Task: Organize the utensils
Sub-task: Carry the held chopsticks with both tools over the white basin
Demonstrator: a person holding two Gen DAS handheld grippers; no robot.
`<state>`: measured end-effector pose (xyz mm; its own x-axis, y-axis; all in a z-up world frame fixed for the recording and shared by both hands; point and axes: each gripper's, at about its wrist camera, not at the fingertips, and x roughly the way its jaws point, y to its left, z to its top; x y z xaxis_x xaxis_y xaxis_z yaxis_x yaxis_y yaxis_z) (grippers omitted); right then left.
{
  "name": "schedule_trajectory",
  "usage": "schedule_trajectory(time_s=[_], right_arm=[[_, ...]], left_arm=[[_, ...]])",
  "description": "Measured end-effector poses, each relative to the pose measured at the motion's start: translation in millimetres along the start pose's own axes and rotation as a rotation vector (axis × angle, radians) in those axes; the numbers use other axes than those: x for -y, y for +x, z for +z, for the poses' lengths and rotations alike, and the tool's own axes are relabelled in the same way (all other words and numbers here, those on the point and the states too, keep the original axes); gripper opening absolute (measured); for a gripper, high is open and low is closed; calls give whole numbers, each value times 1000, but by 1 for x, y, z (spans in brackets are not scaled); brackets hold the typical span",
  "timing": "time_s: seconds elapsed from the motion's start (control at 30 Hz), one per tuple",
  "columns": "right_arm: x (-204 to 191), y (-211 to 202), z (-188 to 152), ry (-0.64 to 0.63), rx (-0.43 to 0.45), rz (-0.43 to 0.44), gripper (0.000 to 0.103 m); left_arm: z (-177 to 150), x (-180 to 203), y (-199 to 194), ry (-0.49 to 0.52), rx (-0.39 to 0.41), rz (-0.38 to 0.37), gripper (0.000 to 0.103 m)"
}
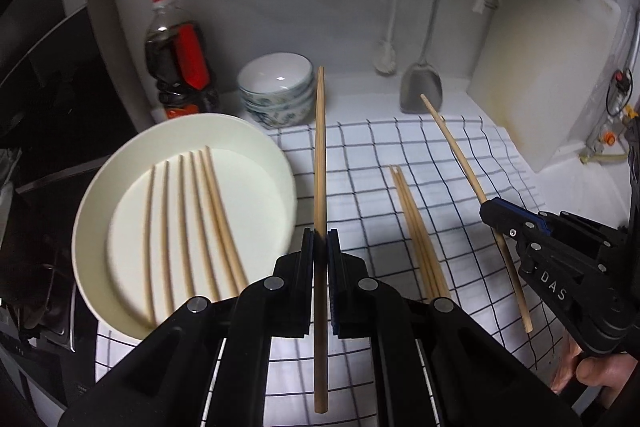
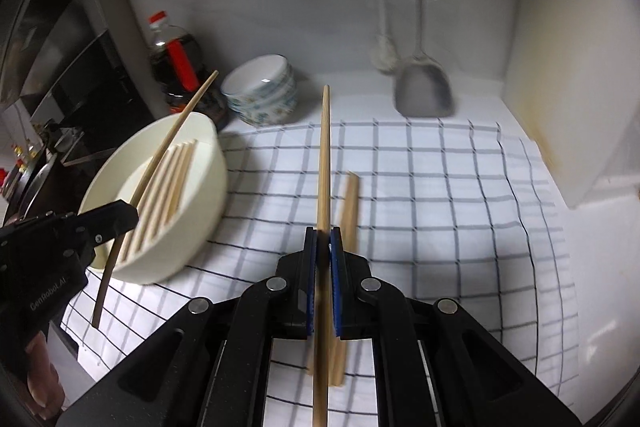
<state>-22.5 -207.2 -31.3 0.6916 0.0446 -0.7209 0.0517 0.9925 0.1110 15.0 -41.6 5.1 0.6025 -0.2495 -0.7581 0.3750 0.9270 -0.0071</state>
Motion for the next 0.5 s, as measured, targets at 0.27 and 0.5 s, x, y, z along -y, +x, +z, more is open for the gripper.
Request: schedule_trajectory(time_s=[0.27,0.5], right_arm=[[-50,12,22,-63,7,51,7],[-98,33,40,-123,-9,100,7]], left_arm=[[8,-60,-14,-68,24,71,7],[7,-116,-11,-138,16,129,7]])
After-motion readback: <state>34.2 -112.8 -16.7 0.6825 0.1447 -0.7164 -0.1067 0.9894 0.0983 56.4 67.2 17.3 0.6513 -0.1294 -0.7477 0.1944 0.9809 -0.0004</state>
